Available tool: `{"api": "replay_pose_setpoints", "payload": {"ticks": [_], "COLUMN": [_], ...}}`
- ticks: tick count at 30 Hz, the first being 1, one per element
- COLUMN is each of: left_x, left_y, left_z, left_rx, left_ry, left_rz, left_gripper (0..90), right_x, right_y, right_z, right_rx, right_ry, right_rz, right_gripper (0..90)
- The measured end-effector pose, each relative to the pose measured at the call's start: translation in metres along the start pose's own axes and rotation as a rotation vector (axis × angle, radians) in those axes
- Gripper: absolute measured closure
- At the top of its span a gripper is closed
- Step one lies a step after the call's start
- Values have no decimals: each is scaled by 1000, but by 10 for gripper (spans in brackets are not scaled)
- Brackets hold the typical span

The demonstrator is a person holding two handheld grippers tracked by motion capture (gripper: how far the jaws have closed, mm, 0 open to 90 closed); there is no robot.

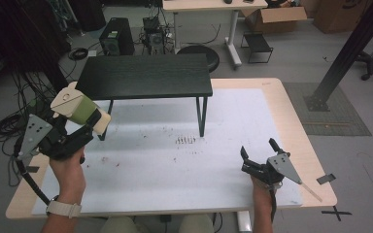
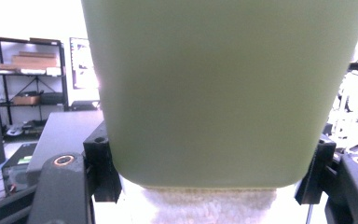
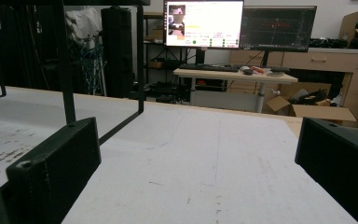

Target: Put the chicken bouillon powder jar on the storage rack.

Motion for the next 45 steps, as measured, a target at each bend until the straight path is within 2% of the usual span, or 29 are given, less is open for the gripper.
{"api": "replay_pose_setpoints", "payload": {"ticks": [6, 10, 17, 27, 30, 36, 41, 45], "left_x": [15, 25, 38, 49, 55, 63, 64, 62], "left_y": [9, 16, 28, 65, 75, 91, 104, 117], "left_z": [-6, -10, -15, -14, -13, -11, -10, -11], "left_rx": [-24, -37, -53, -63, -70, -60, -57, -46], "left_ry": [-8, 4, 1, 18, -3, -9, -30, -11], "left_rz": [-19, -23, -29, 20, 19, 13, 26, 53], "left_gripper": [297, 297, 297, 297, 297, 297, 297, 297], "right_x": [0, 0, 0, 0, 0, 0, 0, 0], "right_y": [0, 0, 0, 0, 0, 0, 0, -1], "right_z": [0, 0, 0, 0, 0, 0, 0, 0], "right_rx": [1, 0, -1, -1, -1, -1, -1, -1], "right_ry": [0, 0, 0, -1, -1, 0, -1, -1], "right_rz": [2, 0, -1, -4, -5, -4, -5, -6], "right_gripper": [0, 0, 0, 0, 0, 0, 0, 0]}}
Point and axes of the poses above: each handheld gripper's, and its own axes: y roughly forward along the jaws, x roughly out of its top, z roughly to its left, the point moved 10 cm from there along y, roughly forward along the jaws, and after that the axes turned 3 degrees about x, right-handed, at the moved point
